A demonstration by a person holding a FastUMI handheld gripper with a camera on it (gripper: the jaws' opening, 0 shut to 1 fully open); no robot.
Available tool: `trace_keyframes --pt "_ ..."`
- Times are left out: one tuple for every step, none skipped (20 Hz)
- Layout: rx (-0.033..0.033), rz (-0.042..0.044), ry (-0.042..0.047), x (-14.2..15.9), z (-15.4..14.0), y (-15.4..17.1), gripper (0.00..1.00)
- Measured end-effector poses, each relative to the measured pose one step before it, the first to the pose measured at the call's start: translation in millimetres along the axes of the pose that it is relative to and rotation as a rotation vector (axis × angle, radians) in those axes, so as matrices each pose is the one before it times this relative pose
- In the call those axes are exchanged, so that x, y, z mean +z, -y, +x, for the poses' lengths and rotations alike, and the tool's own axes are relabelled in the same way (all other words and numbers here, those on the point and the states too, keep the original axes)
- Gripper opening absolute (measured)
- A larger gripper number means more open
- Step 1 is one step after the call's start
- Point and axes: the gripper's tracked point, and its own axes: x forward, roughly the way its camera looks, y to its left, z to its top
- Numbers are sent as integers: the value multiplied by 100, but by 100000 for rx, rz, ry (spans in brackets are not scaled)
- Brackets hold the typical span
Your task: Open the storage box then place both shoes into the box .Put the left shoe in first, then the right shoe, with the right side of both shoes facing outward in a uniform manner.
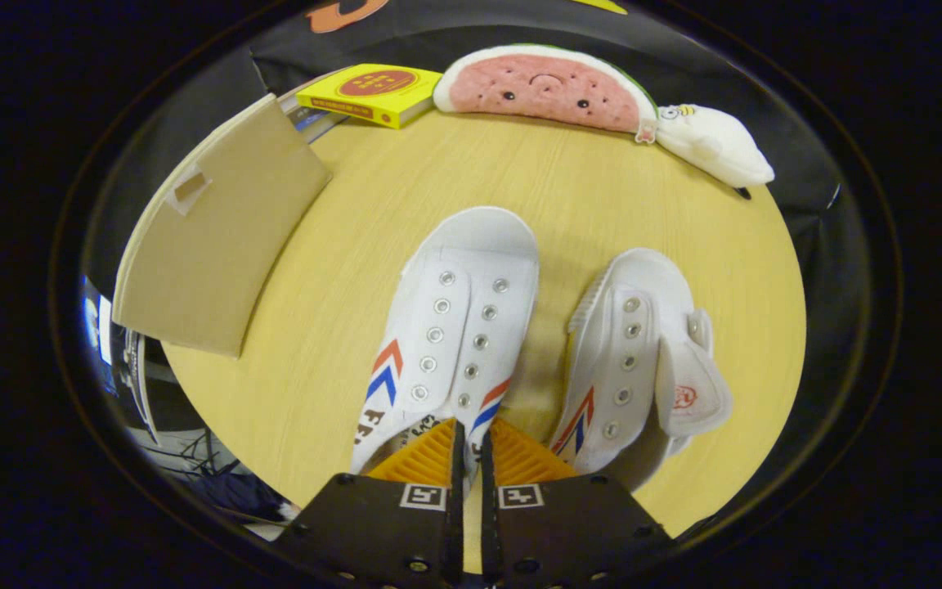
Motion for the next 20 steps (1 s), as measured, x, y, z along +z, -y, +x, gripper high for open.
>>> trace_keyframes --pt "3364 3866 345 47 164 -195 8" --pt "3492 5800 -68 222 76 -126 0" --pt "4414 5089 -531 -83 -297 -22 0" --pt "3875 2741 717 -12 -98 -41 0" --pt "2595 3606 177 -15 -246 203 0" --pt "2316 2280 -265 -100 -248 -151 0" --pt "2603 1504 7 -151 -105 -310 0" --pt "1781 2484 -774 -317 -231 -113 0" --pt "1466 2762 -485 -234 -326 -137 0" --pt "1326 1803 847 66 -443 -309 0" --pt "737 522 1444 20 -532 -317 0" --pt "579 511 1513 -30 -704 -440 0" --pt "693 825 1166 -353 -948 -574 0" --pt "1030 661 1102 -104 -868 -785 0" --pt "1549 590 1525 110 -845 -1032 0" --pt "1899 302 2231 162 -1083 -1324 0" --pt "1371 -266 2653 300 -875 -1200 0" --pt "1133 -857 3195 422 -1027 -1443 0" --pt "1120 -660 3522 381 -1023 -1636 0" --pt "1186 -930 3294 478 -943 -1784 0"
